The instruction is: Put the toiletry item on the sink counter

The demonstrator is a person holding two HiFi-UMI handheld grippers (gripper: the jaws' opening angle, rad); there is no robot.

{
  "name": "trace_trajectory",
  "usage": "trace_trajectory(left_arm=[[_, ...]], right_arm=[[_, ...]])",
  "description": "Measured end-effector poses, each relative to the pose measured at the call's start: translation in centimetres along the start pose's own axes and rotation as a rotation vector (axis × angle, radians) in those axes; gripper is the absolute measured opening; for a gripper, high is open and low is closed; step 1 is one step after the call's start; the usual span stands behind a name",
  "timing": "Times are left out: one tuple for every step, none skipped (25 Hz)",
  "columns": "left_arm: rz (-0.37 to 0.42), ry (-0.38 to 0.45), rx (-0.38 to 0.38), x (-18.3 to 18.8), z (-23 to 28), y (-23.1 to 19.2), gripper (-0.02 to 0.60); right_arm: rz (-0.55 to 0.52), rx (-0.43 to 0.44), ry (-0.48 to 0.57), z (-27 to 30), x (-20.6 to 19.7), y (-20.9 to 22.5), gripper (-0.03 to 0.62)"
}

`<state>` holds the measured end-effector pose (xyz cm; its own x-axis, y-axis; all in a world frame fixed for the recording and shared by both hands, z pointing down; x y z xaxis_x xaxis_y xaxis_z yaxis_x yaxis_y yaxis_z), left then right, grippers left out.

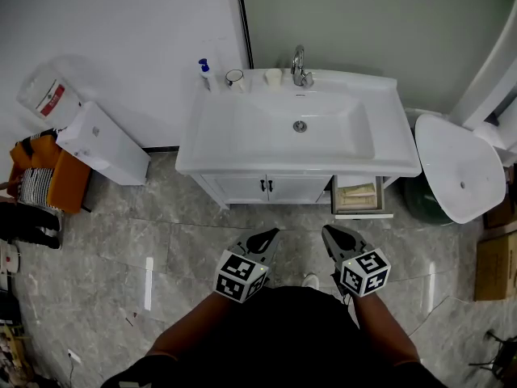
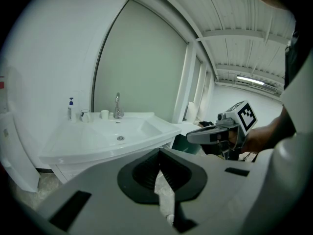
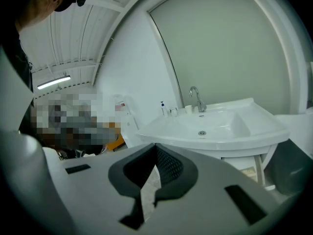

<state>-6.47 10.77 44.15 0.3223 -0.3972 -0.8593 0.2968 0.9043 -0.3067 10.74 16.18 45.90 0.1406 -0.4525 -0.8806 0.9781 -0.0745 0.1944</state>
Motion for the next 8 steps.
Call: trace_trajectory(left_arm=[[0.002, 0.0, -0.002, 0.02, 0.05, -0.01, 0.0], [0.004, 0.0, -0.003, 0.05, 0.1, -0.01, 0.0], [0.006, 0.001, -0.005, 0.08, 0.15, -0.01, 0.0], [0.007, 0.002, -0.005, 0.13, 0.2, 0.0, 0.0], [0.009, 0.002, -0.006, 0.19, 0.25, -0.01, 0.0], [0.009, 0.002, -0.005, 0.26, 0.3, -0.02, 0.0], [0.01, 0.003, -0.005, 0.33, 0.34, -0.05, 0.0], [0.01, 0.003, -0.005, 0.4, 0.39, -0.08, 0.0]], right_arm=[[0.002, 0.0, -0.001, 0.04, -0.02, 0.03, 0.002], [0.002, -0.001, -0.001, 0.06, -0.04, 0.05, 0.002], [0.0, -0.001, -0.001, 0.06, -0.04, 0.07, 0.002], [-0.002, -0.002, 0.0, 0.04, -0.02, 0.08, 0.002], [-0.004, -0.002, 0.0, 0.04, 0.02, 0.11, 0.002], [-0.006, -0.002, 0.0, 0.05, 0.08, 0.14, 0.002], [-0.008, -0.002, 0.0, 0.06, 0.13, 0.18, 0.002], [-0.009, -0.002, 0.0, 0.08, 0.19, 0.22, 0.002]])
Point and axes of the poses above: the fingertips, and each gripper's own axes: z forward along the fingers, y to its right, x out of its top, the point moved 5 cm from there along -z, backward along the fingers, and after that the axes turned 13 degrees about -x, right-handed, at the moved point
